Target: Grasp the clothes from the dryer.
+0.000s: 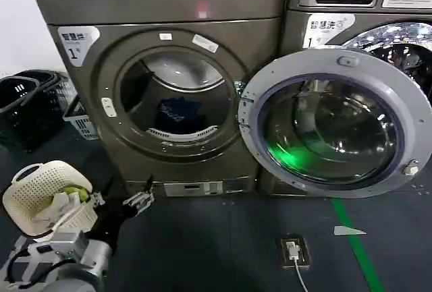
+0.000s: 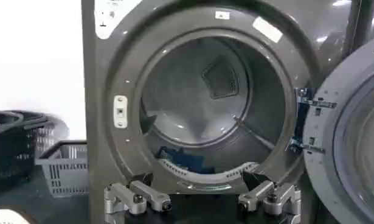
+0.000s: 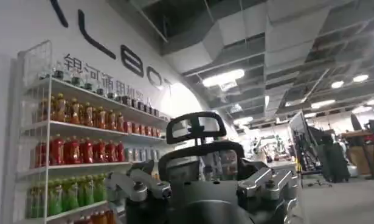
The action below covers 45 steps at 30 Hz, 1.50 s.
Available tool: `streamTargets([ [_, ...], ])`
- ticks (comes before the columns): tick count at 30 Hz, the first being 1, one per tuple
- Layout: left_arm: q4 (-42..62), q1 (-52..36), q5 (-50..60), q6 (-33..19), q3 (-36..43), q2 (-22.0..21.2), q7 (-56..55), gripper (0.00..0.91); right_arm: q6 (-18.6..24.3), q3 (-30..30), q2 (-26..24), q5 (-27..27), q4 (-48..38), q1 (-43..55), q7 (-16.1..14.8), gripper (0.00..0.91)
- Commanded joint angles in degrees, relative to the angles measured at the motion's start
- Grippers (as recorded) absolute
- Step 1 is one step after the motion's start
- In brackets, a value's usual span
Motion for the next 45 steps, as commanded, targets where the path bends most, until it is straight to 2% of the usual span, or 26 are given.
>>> streamTargets([
  [1, -0.22, -0.02, -0.33, 0.06, -0.62, 0.30, 0.29, 0.907, 1.13, 0.23, 0.05, 1.01, 0.40, -0.10, -0.38, 0.907],
  [11, -0.54, 0.31, -0.26, 0.07, -0.70, 0.49, 0.77, 0.907, 2.61, 0.40, 0.26, 2.21, 0.94, -0.65, -0.56, 0.907],
  [45, -0.05, -0.78, 0.21, 0.13, -0.93, 0.73, 2.56, 0.907, 2.96, 0.56, 0.26, 2.34, 1.07, -0.30, -0.41, 0.907],
])
